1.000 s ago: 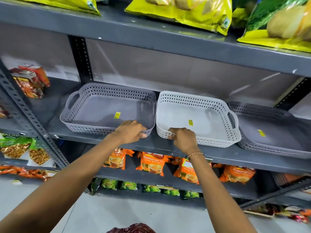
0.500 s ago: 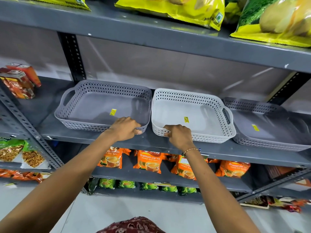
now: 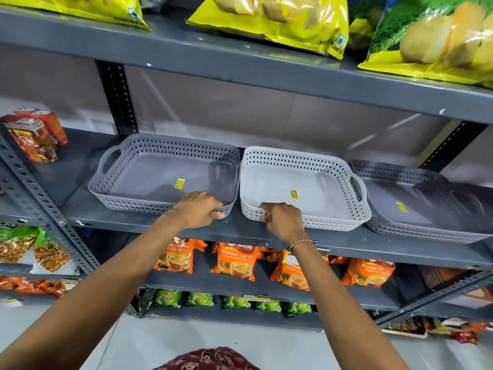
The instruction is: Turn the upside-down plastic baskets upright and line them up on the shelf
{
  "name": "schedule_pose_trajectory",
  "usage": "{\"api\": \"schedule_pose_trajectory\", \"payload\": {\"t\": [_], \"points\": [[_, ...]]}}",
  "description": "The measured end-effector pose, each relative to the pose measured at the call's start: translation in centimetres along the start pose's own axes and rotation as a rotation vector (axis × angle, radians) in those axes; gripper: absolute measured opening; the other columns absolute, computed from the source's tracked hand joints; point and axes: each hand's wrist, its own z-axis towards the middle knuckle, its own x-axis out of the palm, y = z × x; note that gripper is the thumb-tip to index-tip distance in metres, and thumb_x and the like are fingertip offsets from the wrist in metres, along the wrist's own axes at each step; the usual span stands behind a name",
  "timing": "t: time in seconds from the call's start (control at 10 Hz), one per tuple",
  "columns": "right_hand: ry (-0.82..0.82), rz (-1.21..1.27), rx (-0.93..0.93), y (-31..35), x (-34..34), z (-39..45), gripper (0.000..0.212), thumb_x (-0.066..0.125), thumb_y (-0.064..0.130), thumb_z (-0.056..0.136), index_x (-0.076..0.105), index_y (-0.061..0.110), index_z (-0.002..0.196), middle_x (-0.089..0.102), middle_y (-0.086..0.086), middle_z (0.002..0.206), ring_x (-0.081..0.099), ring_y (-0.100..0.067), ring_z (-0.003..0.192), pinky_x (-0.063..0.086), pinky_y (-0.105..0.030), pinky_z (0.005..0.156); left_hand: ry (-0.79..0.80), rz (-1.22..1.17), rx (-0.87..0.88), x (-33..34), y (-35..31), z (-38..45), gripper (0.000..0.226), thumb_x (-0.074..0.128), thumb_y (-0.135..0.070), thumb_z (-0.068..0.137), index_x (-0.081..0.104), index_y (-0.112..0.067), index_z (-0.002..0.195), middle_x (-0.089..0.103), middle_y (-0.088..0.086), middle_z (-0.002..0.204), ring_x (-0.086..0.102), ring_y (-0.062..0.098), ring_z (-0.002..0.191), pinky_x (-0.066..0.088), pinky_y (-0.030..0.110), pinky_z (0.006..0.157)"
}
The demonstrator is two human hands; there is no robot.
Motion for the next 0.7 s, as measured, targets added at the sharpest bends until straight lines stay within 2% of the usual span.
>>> {"api": "schedule_pose_trajectory", "payload": {"t": [0.2, 0.4, 0.5, 0.6, 0.7], "points": [[0.013, -0.004, 0.013, 0.0, 0.0, 0.2, 0.028, 0.053, 0.016, 0.088, 0.060, 0.025, 0.113, 0.070, -0.015, 0.106, 0.063, -0.035, 0.100, 0.049, -0.034, 0.079, -0.012, -0.021, 0.011, -0.4, 0.5, 0.2, 0.020, 0.056, -0.028, 0.092, 0.061, -0.008, 0.089, 0.053, 0.005, 0.074, 0.062, 0.031, 0.087, 0.034, 0.030, 0.066], [0.037, -0.005, 0.013, 0.0, -0.2, 0.4, 0.030, 0.054, 0.022, 0.090, 0.058, 0.026, 0.119, 0.069, -0.016, 0.110, 0.062, -0.034, 0.103, 0.050, -0.036, 0.081, 0.013, -0.026, 0.007, -0.7, 0.5, 0.2, 0.023, 0.057, -0.028, 0.092, 0.065, -0.007, 0.092, 0.066, 0.011, 0.080, 0.061, 0.031, 0.084, 0.033, 0.029, 0.065], [0.117, 0.029, 0.024, 0.0, -0.7, 0.5, 0.035, 0.054, 0.022, 0.091, 0.054, 0.026, 0.126, 0.065, -0.016, 0.120, 0.059, -0.034, 0.110, 0.050, -0.038, 0.085, 0.059, -0.088, -0.009, -1.1, 0.4, 0.1, 0.026, 0.056, -0.033, 0.092, 0.065, -0.009, 0.092, 0.048, -0.004, 0.060, 0.052, 0.026, 0.074, 0.034, 0.029, 0.064], [0.146, 0.171, -0.006, -0.5, -1.8, -0.1, 0.036, 0.054, 0.029, 0.092, 0.052, 0.026, 0.128, 0.062, -0.006, 0.129, 0.055, -0.029, 0.117, 0.047, -0.039, 0.091, 0.086, -0.044, -0.030, -1.1, 0.3, -0.4, 0.041, 0.051, -0.051, 0.090, 0.064, -0.017, 0.109, 0.066, 0.004, 0.083, 0.062, 0.030, 0.091, 0.046, 0.034, 0.074], [0.051, 0.244, -0.015, -1.1, -2.9, -0.5, 0.037, 0.049, 0.037, 0.093, 0.051, 0.024, 0.128, 0.063, 0.000, 0.128, 0.055, -0.026, 0.119, 0.045, -0.038, 0.095, -0.010, -0.037, -0.100, -1.2, -0.1, -0.4, 0.058, 0.040, -0.065, 0.087, 0.056, -0.025, 0.126, 0.068, 0.009, 0.116, 0.061, 0.030, 0.111, 0.048, 0.039, 0.091]]}}
